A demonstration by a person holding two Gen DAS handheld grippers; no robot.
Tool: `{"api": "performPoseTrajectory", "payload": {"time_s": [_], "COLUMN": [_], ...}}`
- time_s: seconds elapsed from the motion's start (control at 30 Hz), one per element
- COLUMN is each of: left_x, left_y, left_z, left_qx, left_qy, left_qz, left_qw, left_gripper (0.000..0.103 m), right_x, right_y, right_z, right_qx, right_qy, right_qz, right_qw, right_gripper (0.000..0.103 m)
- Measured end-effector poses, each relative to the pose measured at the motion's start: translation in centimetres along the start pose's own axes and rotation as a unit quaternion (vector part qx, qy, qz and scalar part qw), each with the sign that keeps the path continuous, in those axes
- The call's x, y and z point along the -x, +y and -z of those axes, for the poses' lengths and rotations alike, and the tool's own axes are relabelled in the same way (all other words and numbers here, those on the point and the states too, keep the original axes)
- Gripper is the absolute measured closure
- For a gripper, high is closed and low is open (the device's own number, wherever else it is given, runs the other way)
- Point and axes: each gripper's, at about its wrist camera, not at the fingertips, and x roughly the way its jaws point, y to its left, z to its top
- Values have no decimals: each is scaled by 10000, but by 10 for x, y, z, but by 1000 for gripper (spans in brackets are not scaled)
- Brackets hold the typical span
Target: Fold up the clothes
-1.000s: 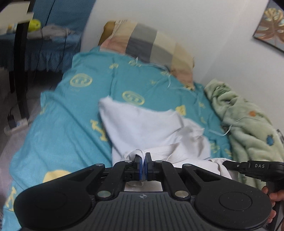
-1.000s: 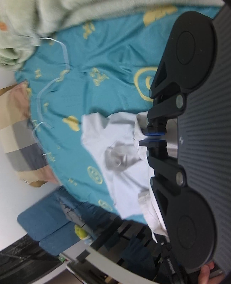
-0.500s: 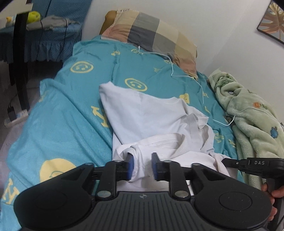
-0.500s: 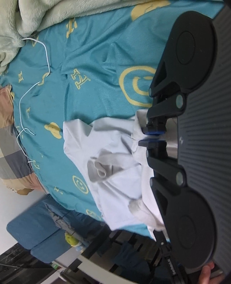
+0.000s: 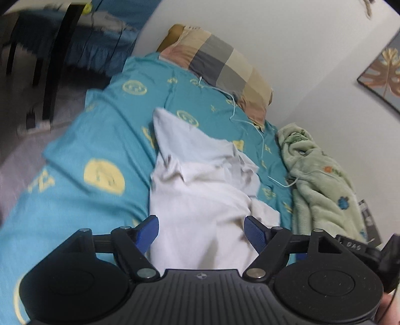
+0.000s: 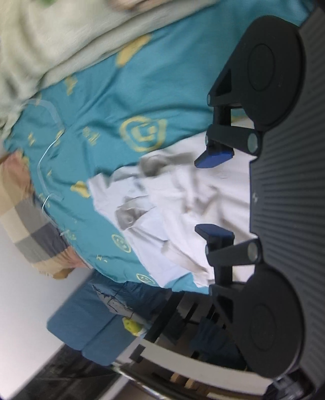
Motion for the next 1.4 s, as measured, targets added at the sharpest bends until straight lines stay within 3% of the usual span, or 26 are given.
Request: {"api": "performPoseTrajectory", "payload": {"time_s": [0.13, 0.33, 0.53, 0.73, 0.8, 0.83, 0.87, 0.93, 1.17, 1.4], "left_x": [-1, -34, -65, -78, -78, -78, -77, -76, -67, -65], "left_y": [14, 37, 42, 55, 61, 64, 67, 72, 82, 84], "left_z": [27, 58, 77, 77, 78, 79, 80, 82, 86, 83], "left_qx": [841, 2100, 2340, 2957, 3168, 3266, 3350, 3516, 3878, 3930], "left_qy": [333, 1158, 1539, 1178, 1092, 1055, 1019, 947, 619, 493], "left_qz": [244, 684, 580, 848, 925, 960, 983, 1028, 1186, 1284], "left_qw": [9956, 9684, 9582, 9442, 9376, 9344, 9315, 9256, 9120, 9092], "left_gripper": [23, 22, 22, 23, 25, 26, 27, 31, 34, 39], "right_x": [14, -1, -16, -26, -24, -22, -20, -14, 13, 13], "right_y": [-28, -56, -64, -67, -62, -62, -61, -55, -23, -22], "right_z": [25, 60, 60, 52, 52, 51, 51, 49, 44, 38], "right_qx": [-1028, -2253, -2454, -2387, -2217, -2179, -2147, -1936, -1140, -1041], "right_qy": [176, 657, 730, 559, 464, 429, 392, 280, -160, -208], "right_qz": [-115, -101, 54, 13, 61, 63, 60, 18, -304, -299], "right_qw": [9945, 9720, 9667, 9695, 9740, 9750, 9759, 9807, 9929, 9939], "right_gripper": [50, 50, 51, 52, 66, 84, 91, 95, 96, 96]}}
